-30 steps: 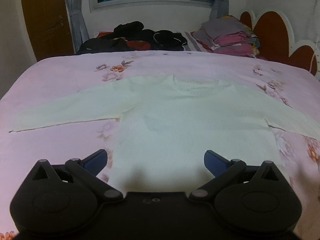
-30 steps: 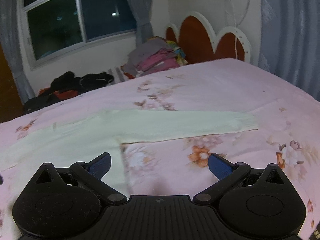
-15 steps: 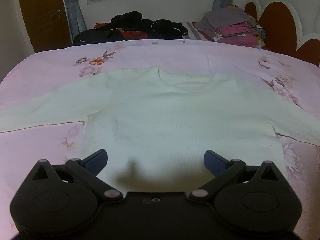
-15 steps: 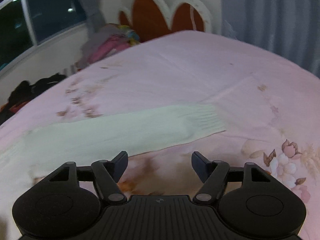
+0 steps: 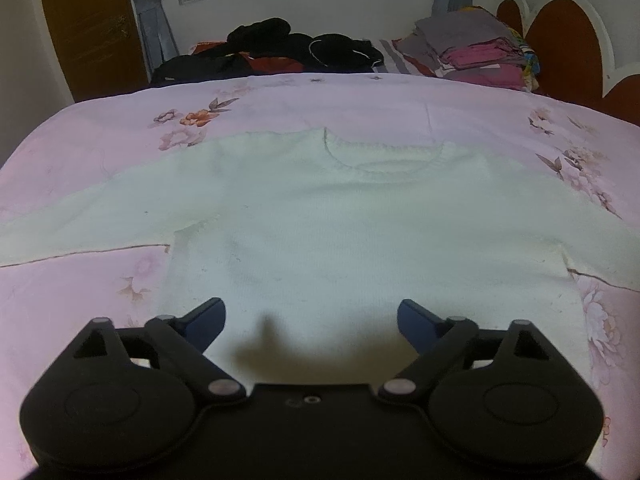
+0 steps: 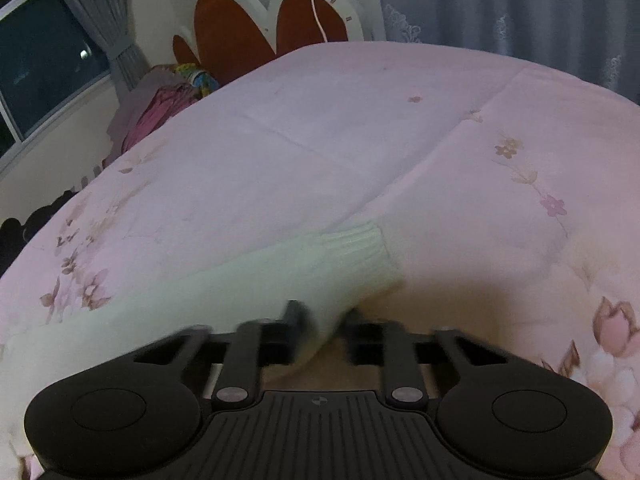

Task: Fold small clothes

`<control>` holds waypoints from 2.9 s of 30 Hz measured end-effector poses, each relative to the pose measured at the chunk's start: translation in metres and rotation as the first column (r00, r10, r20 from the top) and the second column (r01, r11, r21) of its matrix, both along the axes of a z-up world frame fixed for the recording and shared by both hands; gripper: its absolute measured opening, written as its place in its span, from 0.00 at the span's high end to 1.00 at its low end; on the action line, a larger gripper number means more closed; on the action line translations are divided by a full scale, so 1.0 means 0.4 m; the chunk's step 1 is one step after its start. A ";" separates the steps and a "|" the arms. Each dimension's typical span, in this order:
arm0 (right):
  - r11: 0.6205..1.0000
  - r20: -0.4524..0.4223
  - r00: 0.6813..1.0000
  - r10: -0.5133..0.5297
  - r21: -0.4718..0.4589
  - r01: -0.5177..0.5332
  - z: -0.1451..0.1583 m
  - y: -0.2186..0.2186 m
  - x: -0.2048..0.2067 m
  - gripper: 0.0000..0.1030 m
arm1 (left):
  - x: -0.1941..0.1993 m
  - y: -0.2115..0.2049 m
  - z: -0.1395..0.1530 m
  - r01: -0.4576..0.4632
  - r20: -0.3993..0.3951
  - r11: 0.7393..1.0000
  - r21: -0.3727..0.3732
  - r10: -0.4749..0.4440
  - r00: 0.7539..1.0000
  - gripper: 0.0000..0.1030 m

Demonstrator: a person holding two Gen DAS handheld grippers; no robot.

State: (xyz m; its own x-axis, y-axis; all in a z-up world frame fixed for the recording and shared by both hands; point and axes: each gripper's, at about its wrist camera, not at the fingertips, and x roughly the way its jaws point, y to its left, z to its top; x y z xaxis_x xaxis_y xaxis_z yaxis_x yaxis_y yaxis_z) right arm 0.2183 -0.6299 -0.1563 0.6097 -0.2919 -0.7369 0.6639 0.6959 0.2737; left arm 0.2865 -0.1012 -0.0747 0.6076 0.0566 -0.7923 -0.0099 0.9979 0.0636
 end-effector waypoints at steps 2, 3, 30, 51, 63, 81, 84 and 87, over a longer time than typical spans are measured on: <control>1.000 0.015 1.000 0.017 0.005 -0.017 0.005 0.002 -0.002 0.98 | 0.005 0.005 -0.001 0.003 -0.002 1.000 -0.007 -0.003 1.000 0.15; 1.000 0.020 1.000 0.023 -0.001 -0.023 0.008 0.007 0.002 0.98 | 0.006 0.007 0.000 0.001 -0.003 1.000 -0.011 -0.001 1.000 0.16; 0.799 0.259 0.760 0.596 -0.096 -0.594 0.236 0.798 0.297 0.98 | -0.006 0.336 0.052 -0.056 0.067 0.991 -0.123 0.065 0.996 0.16; 0.658 0.162 0.644 0.748 -0.056 -0.751 0.117 1.079 0.289 0.38 | 0.093 0.333 0.006 0.051 0.022 0.951 -0.304 -0.046 0.999 0.13; 0.821 0.012 0.829 0.559 -0.144 -0.552 0.058 0.782 0.154 0.38 | 0.210 0.199 -0.130 0.090 -0.042 0.926 -0.367 -0.113 0.993 0.63; 0.857 -0.023 0.866 0.500 -0.131 -0.498 -0.003 0.733 0.195 0.59 | 0.224 0.271 0.042 0.116 0.186 0.878 -0.464 -0.031 0.982 0.93; 0.864 -0.004 0.870 0.494 -0.113 -0.491 -0.002 0.736 0.224 0.61 | 0.233 0.315 0.011 0.063 0.154 0.895 -0.442 0.006 0.988 0.94; 0.857 -0.003 0.862 0.507 -0.102 -0.505 -0.003 0.740 0.242 0.86 | 0.245 0.340 -0.034 0.019 0.109 0.909 -0.416 0.029 0.994 0.94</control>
State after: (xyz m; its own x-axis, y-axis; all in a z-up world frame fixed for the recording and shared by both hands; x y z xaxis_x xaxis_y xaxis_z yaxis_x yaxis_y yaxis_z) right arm 0.3149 -0.3340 -0.1576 0.7091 -0.0068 -0.7051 0.2072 0.9578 0.1991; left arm 0.3844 0.0346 -0.0883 0.6926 -0.2601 -0.6728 0.0022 0.9335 -0.3586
